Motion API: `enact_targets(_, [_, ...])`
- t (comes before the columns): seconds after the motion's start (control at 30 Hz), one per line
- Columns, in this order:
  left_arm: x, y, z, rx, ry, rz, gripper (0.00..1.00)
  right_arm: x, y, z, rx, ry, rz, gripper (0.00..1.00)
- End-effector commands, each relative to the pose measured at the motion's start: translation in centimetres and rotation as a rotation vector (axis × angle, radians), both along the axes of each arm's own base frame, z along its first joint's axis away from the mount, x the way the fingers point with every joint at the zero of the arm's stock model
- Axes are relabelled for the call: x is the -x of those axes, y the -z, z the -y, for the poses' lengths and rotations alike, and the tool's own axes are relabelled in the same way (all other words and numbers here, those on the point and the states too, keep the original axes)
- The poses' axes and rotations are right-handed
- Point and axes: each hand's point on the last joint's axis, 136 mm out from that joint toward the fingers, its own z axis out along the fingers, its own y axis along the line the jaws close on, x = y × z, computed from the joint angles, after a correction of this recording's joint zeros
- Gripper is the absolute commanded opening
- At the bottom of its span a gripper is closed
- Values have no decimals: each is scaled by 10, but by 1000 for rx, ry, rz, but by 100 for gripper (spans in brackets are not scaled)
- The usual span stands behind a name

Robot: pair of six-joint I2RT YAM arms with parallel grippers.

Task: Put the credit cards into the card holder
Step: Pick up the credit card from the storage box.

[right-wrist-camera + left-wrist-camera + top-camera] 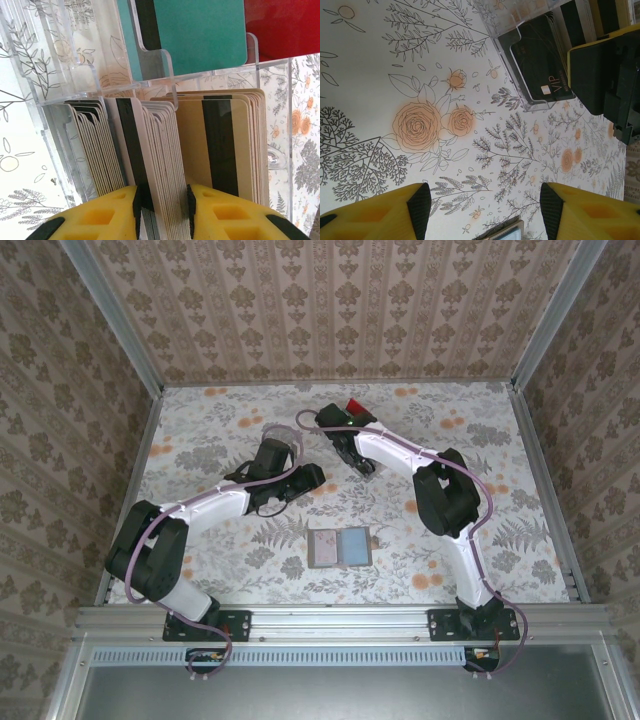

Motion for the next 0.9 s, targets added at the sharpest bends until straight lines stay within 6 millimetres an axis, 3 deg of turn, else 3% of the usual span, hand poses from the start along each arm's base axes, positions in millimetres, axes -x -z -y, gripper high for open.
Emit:
enact_targets(0.0, [1, 6, -2, 9, -4, -20, 62, -1, -18, 11, 48, 11, 48, 31])
enact_targets(0.47, [2, 5, -2, 13, -3, -24, 62, -3, -18, 18, 77, 26, 62, 35])
enact_targets(0.87, [1, 4, -1, 16, 0, -21, 62, -5, -30, 23, 83, 38, 102, 34])
